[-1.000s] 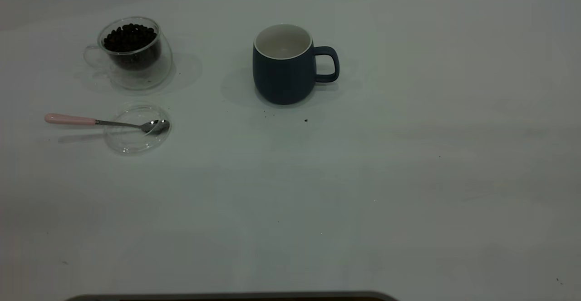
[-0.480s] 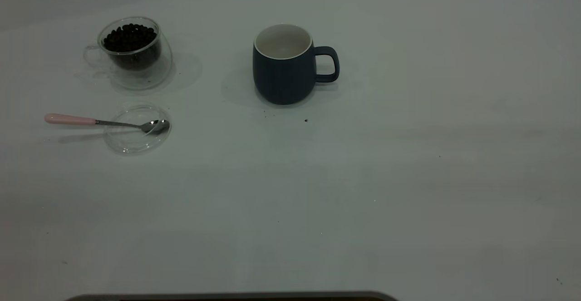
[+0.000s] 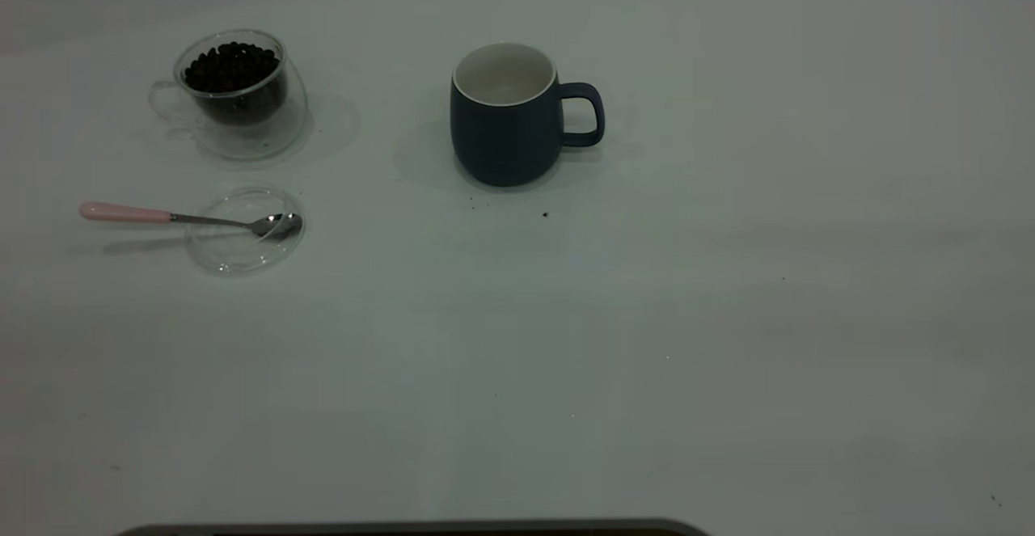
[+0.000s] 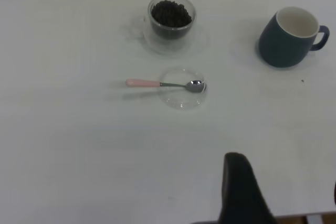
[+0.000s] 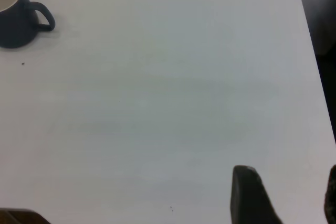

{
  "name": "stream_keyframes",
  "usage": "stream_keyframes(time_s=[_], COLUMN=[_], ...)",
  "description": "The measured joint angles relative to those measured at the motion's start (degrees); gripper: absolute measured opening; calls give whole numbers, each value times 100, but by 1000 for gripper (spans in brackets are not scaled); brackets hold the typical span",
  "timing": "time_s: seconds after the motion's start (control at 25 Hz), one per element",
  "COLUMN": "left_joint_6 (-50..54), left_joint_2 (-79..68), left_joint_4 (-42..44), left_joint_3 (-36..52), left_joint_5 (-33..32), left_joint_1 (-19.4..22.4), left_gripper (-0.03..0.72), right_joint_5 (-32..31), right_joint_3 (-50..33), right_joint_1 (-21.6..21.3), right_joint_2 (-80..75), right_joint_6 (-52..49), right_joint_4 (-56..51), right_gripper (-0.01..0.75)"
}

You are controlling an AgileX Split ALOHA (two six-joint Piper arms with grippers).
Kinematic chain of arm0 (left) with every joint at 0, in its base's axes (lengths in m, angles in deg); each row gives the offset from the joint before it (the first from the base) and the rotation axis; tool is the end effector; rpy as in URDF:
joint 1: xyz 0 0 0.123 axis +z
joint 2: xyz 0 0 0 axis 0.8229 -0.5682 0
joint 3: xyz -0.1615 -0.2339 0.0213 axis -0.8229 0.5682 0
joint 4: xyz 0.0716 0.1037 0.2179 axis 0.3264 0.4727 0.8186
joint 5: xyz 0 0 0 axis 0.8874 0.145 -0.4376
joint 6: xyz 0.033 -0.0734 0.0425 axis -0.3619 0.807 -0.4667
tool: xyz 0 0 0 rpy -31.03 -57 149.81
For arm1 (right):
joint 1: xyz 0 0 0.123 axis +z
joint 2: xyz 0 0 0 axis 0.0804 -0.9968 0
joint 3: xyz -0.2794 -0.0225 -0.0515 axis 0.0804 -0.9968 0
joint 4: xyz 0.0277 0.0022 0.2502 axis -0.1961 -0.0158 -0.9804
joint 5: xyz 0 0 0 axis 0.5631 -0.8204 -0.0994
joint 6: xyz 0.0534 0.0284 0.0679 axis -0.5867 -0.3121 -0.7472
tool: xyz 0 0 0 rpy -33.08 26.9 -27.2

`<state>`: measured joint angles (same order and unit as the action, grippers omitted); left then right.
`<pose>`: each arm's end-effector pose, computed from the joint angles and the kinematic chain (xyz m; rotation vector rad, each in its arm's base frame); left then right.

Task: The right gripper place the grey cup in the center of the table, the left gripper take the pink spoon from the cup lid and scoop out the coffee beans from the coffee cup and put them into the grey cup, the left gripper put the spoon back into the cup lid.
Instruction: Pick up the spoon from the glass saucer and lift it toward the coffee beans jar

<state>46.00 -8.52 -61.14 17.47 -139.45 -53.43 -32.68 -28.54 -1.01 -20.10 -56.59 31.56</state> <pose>0.0114 -0.0148 0.2863 -0.0061 2.0366 -0.1957 0.0005 -0.0017 0.2643 -0.0502 2.1664 0.0190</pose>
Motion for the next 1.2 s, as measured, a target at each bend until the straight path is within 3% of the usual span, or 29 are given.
stream_keyframes(time_s=[0.36, 0.72, 1.04, 1.2], left_joint_6=[46, 90, 216, -551], left_joint_2=[-3496, -6447, -8717, -9791], left_joint_4=[-391, 10, -52, -544], left_joint_3=[-469, -1698, -3053, -3781], left_joint_5=[1332, 1843, 1931, 1501], left_joint_1=[0, 77, 1356, 2062], left_gripper=[478, 476, 460, 456], right_joint_5=[0, 0, 0, 0], right_joint_3=[0, 0, 0, 0], right_joint_1=[0, 0, 0, 0], right_joint_2=[0, 0, 0, 0], right_joint_6=[0, 0, 0, 0], right_joint_4=[0, 0, 0, 0], right_gripper=[374, 374, 374, 374])
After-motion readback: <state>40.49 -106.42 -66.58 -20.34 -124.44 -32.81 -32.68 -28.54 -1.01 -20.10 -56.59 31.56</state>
